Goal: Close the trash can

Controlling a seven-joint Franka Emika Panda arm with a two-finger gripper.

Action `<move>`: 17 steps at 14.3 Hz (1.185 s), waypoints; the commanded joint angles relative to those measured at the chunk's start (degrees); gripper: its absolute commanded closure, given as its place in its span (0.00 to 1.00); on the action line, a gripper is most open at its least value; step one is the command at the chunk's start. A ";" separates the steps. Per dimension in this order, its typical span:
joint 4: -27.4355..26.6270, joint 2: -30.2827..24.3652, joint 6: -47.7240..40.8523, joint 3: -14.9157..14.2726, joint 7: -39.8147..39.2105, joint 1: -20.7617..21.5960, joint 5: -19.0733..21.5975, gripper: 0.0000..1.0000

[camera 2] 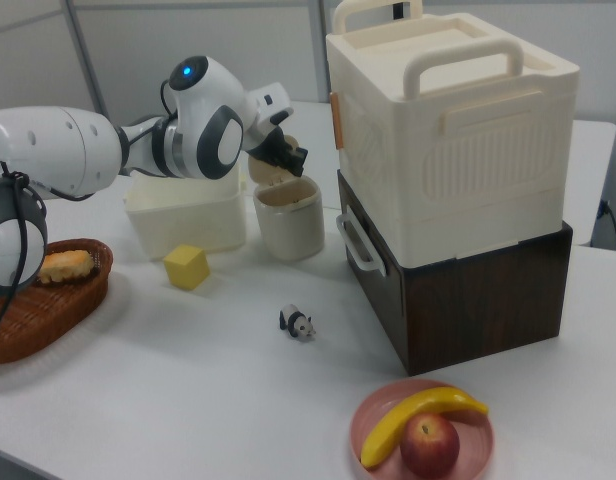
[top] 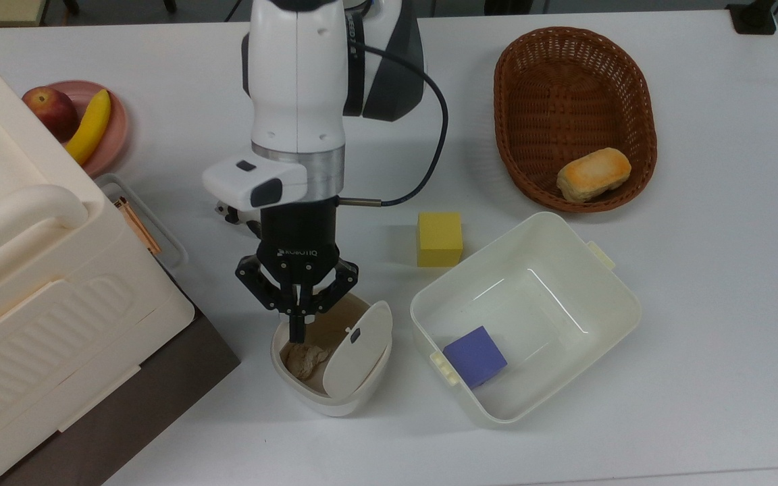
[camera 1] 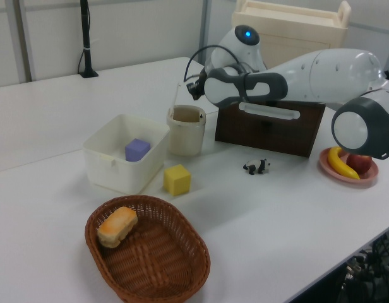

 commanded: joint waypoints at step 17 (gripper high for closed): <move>3.18 -0.87 3.65 -0.22 5.95 6.16 7.70 0.92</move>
